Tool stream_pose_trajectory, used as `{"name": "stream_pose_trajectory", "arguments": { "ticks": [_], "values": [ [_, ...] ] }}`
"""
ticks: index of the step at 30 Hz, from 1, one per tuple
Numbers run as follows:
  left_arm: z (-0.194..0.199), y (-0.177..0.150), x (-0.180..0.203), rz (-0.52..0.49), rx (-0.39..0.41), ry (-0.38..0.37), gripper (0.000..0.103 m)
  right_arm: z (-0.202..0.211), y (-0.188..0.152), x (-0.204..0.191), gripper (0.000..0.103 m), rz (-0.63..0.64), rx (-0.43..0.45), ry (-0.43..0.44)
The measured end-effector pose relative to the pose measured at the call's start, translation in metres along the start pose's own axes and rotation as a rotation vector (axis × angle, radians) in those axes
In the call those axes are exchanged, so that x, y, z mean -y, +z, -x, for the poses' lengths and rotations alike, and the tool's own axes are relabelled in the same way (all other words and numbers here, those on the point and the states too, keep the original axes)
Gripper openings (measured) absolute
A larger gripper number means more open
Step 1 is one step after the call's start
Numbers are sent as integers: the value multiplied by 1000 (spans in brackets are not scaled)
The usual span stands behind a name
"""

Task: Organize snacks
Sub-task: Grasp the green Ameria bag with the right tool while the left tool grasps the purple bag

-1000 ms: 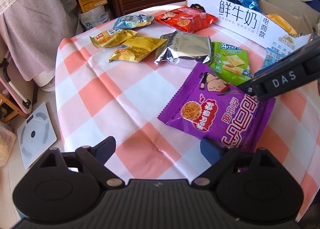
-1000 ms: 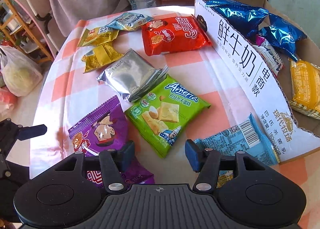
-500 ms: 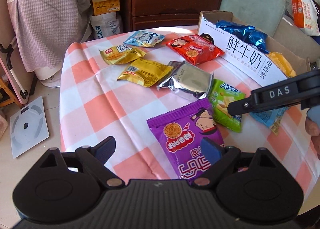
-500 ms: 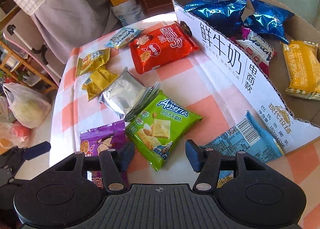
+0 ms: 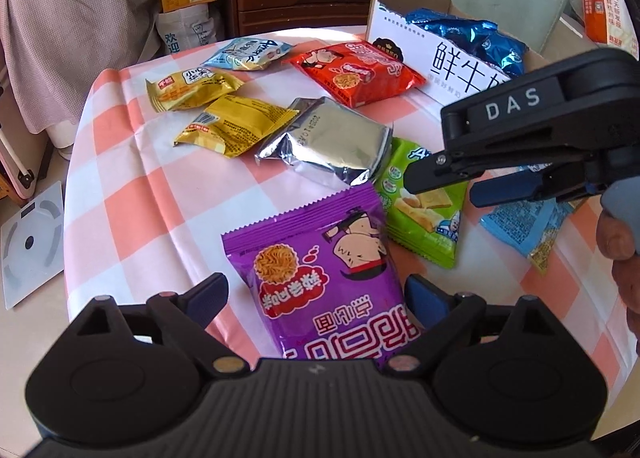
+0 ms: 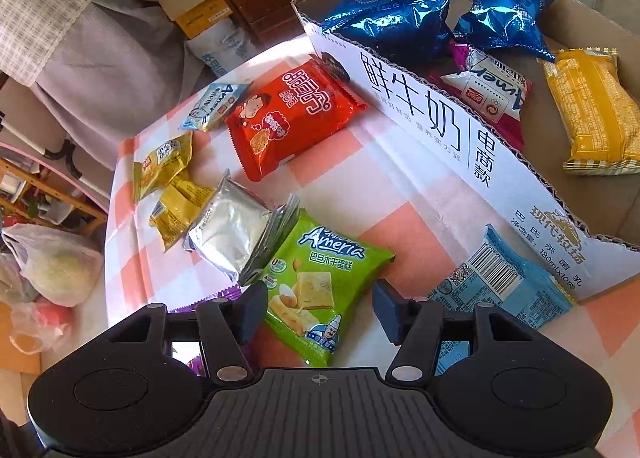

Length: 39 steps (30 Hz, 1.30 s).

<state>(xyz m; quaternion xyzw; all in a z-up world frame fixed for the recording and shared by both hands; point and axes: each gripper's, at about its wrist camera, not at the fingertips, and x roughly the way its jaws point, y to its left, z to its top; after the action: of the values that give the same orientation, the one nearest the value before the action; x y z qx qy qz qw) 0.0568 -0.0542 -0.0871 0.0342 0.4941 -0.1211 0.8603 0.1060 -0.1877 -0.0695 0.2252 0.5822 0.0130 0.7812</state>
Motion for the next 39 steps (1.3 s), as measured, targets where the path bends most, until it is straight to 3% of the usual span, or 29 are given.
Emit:
{"name": "stream_pose_trajectory", "arguments": {
  "ticks": [3, 6, 10, 27, 29, 31, 35, 39],
  "values": [
    [-3, -2, -7, 21, -6, 32, 92, -5, 1, -3, 60, -11, -1, -9],
    [-5, -3, -18, 47, -11, 72, 82, -11, 2, -8, 64, 2, -1, -31],
    [-4, -3, -27, 55, 4, 114, 80, -16, 2, -20, 68, 52, 14, -58],
    [-5, -2, -36, 70, 12, 161, 84, -40, -5, -61, 79, 226, 91, -205],
    [-6, -2, -38, 76, 10, 157, 86, -39, -7, -60, 77, 261, 97, -206],
    [-7, -2, -39, 85, 6, 154, 88, -37, -8, -57, 66, 291, 97, -198],
    [-7, -2, -41, 93, 6, 146, 88, -31, -9, -48, 54, 358, 96, -158],
    [-5, -1, -41, 103, 12, 118, 78, -27, -12, -42, 53, 387, 82, -123]
  ]
}}
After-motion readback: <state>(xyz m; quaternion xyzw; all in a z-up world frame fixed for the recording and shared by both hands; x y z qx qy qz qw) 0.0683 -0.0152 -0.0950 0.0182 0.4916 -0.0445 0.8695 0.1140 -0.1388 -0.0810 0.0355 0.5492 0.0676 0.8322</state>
